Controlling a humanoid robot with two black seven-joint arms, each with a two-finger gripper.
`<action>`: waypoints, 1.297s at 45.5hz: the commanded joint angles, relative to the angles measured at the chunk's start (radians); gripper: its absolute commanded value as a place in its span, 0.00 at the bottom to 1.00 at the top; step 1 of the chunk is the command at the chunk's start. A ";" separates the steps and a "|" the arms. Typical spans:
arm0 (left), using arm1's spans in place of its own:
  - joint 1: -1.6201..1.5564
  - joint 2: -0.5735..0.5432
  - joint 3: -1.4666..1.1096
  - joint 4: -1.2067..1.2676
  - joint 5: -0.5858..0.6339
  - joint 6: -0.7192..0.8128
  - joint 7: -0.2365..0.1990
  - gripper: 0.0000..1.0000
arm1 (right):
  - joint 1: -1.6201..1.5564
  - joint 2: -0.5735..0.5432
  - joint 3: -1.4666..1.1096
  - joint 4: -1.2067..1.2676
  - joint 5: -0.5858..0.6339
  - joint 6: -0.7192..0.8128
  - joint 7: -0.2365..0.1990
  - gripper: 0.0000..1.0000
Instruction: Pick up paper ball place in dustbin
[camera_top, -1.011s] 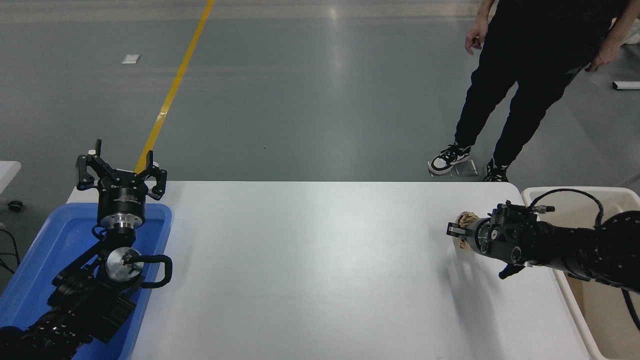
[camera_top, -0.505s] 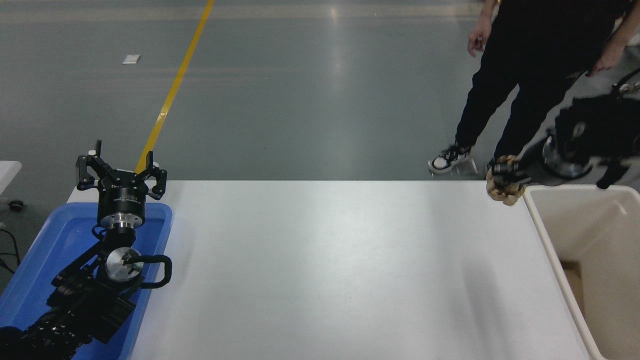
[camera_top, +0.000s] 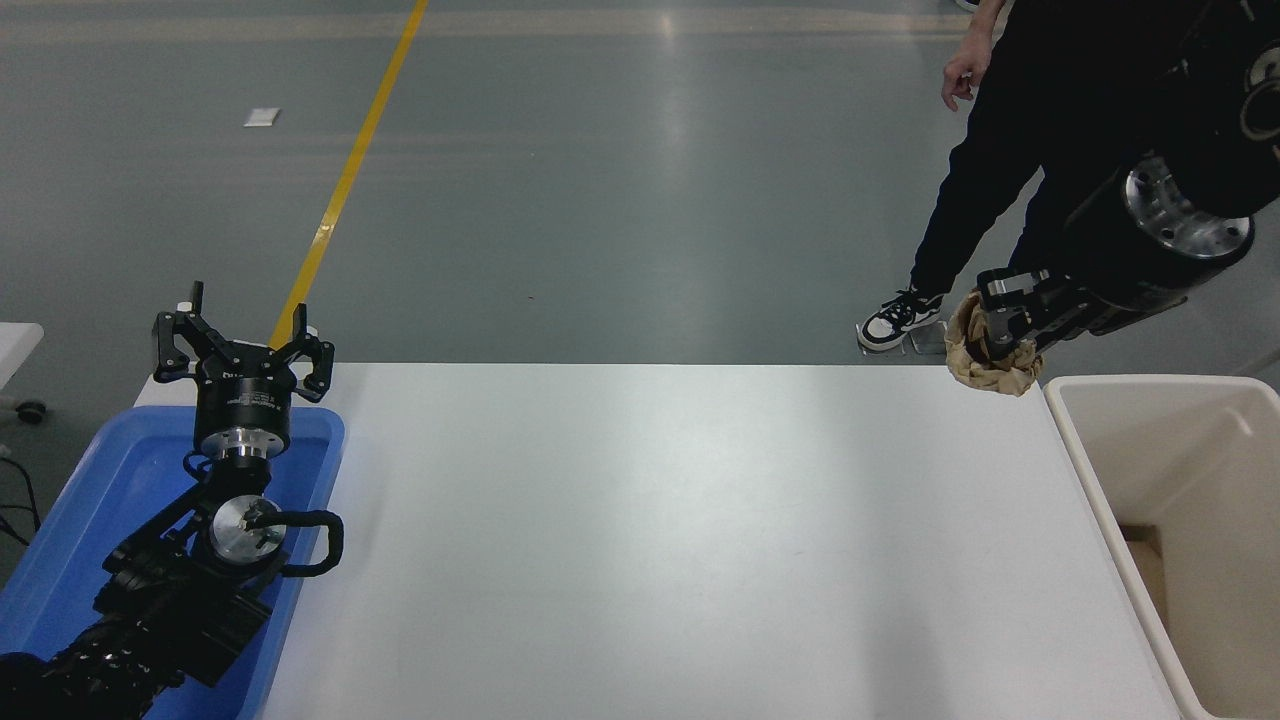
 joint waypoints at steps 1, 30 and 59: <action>0.000 0.000 0.000 0.000 0.000 0.000 -0.002 0.99 | 0.019 -0.043 -0.003 -0.021 -0.031 0.028 0.000 0.00; -0.001 0.000 0.000 0.000 -0.003 0.000 -0.002 0.99 | -0.811 -0.333 0.148 -0.670 -0.453 -0.372 0.003 0.00; -0.001 0.000 0.000 0.000 -0.003 0.000 -0.002 0.99 | -1.623 -0.018 0.576 -1.169 -0.192 -0.703 -0.009 0.00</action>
